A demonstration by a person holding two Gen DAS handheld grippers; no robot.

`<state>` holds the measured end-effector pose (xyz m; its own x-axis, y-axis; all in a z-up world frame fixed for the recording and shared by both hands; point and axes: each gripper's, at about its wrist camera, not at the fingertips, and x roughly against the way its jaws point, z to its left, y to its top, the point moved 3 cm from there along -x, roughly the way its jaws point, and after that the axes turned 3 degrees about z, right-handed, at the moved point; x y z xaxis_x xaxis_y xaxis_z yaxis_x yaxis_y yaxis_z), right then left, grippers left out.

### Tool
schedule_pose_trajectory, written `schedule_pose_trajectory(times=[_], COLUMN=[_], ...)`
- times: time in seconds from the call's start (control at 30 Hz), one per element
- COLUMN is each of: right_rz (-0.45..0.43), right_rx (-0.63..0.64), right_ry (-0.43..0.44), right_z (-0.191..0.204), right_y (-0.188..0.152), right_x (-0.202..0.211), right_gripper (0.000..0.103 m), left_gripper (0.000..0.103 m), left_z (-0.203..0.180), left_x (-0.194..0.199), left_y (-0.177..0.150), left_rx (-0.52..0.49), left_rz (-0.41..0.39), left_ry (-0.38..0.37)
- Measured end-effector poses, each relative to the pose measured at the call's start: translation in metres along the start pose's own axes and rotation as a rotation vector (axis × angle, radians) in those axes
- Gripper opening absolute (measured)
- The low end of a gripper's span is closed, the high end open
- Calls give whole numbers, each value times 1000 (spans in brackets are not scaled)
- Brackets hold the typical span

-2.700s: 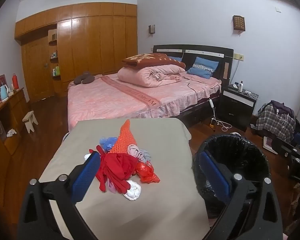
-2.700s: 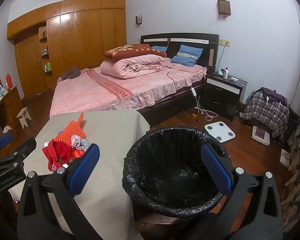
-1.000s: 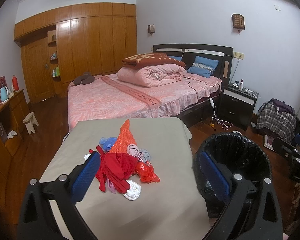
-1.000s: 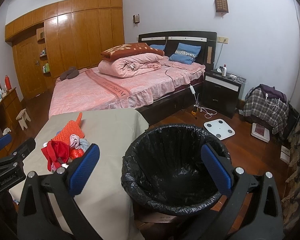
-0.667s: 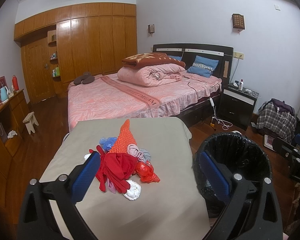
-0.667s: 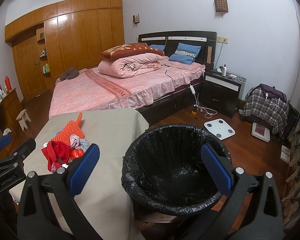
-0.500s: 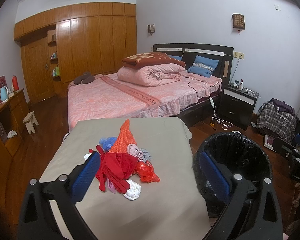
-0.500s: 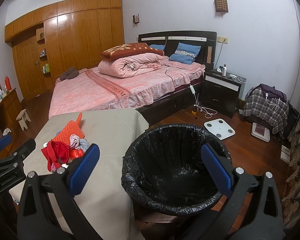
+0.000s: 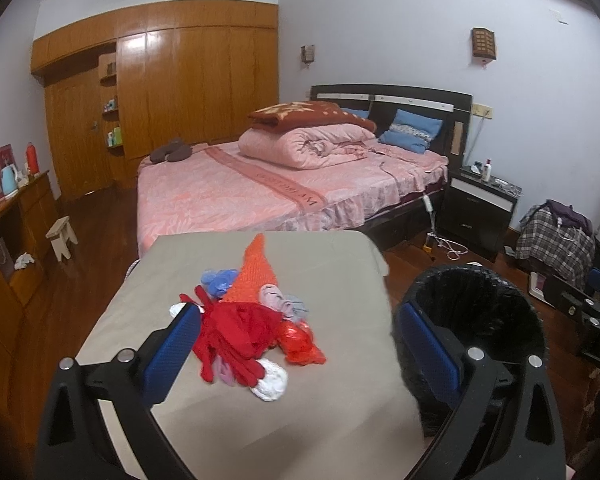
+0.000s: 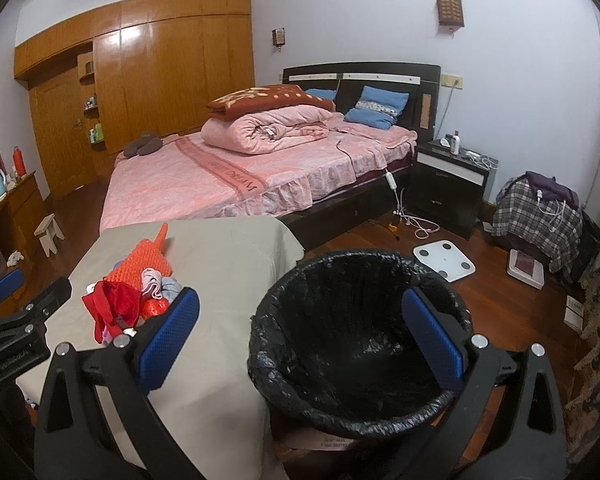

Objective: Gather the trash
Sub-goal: 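Grasp the red plastic bag with the right tool while the left tool grasps red cloth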

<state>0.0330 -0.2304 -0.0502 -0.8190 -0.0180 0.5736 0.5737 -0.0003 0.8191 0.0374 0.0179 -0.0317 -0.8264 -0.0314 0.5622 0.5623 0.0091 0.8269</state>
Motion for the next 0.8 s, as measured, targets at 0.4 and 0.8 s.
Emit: schedule_pose_trajectory(times=[0.4, 0.8], right_rz=[11, 134], right_rx=[60, 191], right_ry=[127, 235], right_z=[68, 154], right_y=[0, -39], right_x=[-80, -177], right_gripper=[98, 89], left_gripper=[97, 97], left_z=[99, 135], left_x=[-52, -94], left_y=[-28, -56], left_rx=[96, 85], left_rz=[16, 44], left_ry=[140, 184])
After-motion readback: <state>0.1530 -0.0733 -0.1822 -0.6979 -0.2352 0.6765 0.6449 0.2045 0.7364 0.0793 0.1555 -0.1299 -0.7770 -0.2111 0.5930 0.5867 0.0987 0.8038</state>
